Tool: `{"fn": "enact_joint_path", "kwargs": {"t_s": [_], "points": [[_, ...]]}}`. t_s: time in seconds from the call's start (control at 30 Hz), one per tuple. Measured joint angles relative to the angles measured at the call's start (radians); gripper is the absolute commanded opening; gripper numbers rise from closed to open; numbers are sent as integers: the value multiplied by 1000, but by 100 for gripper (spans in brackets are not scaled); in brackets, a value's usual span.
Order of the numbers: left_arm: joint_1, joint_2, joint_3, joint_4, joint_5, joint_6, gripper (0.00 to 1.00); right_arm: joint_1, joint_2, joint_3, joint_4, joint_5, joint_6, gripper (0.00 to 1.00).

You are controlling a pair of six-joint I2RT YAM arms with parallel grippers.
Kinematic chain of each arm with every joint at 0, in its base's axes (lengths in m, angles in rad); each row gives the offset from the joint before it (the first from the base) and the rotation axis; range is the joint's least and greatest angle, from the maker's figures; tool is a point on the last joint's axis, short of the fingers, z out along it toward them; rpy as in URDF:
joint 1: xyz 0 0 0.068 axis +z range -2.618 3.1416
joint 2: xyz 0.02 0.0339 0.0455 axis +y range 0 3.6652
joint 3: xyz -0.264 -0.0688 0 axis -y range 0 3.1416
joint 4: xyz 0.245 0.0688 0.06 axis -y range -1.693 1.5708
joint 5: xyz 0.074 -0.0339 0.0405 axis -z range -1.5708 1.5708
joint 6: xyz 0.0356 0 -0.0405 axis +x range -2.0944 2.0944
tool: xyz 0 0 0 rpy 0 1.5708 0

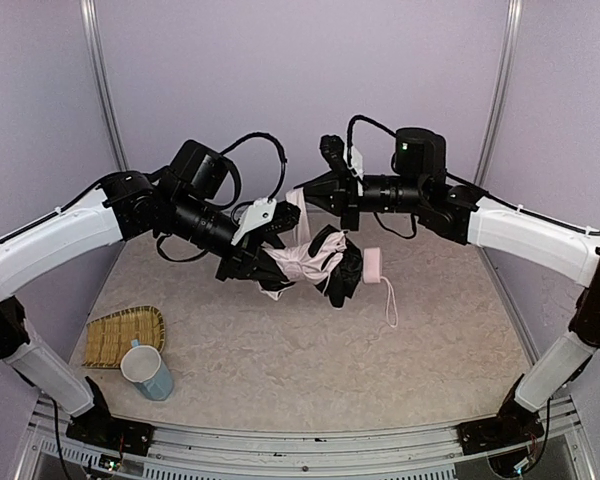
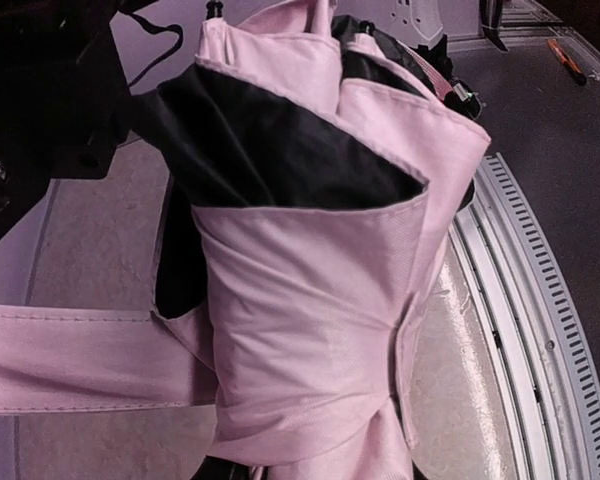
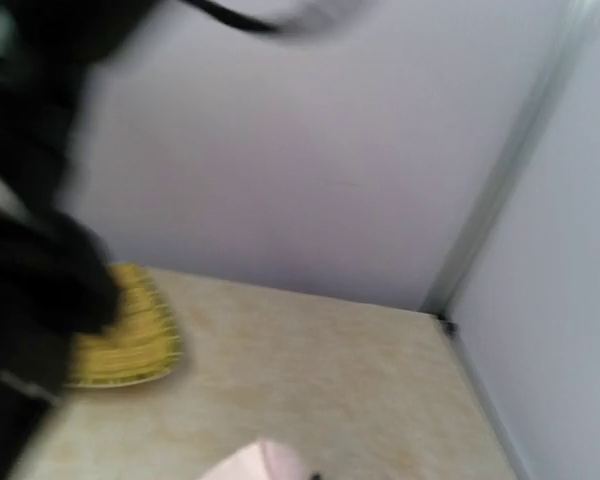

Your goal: Put away the umbrella

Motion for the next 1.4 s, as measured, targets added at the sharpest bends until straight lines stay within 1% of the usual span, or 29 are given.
{"fn": "enact_joint_path", "kwargs": {"t_s": [0.1, 0.2, 0.3, 0.43, 0.53, 0.63, 0.8, 0.97, 1.07, 1.17, 1.27, 1.4], "points": [[49, -7, -85, 24, 84, -37, 0, 77, -15, -13, -47, 20, -79, 0], [107, 0, -147, 52, 159, -93, 0, 149, -62, -81, -48, 47, -140, 0], [123, 26, -151, 56, 238, -128, 0, 208, -111, -136, -57, 90, -214, 0], [143, 29, -196, 118, 352, -175, 0, 250, -138, -153, -75, 158, -286, 0], [150, 42, -207, 117, 394, -188, 0, 285, -143, -161, -93, 211, -345, 0], [159, 76, -205, 95, 427, -186, 0, 332, -142, -161, -138, 302, -429, 0], [193, 128, -193, 57, 442, -190, 0, 446, -113, -164, -240, 499, -585, 0], [218, 216, -134, -14, 440, -188, 0, 474, -68, -182, -260, 647, -710, 0], [227, 302, -79, -66, 409, -174, 0, 476, -14, -208, -225, 746, -774, 0], [239, 371, -85, -82, 340, -171, 0, 480, 52, -256, -180, 823, -822, 0], [253, 406, -124, -87, 261, -176, 0, 482, 97, -340, -106, 843, -854, 0], [256, 473, -113, -105, 229, -153, 0, 478, 140, -421, 18, 850, -881, 0]]}}
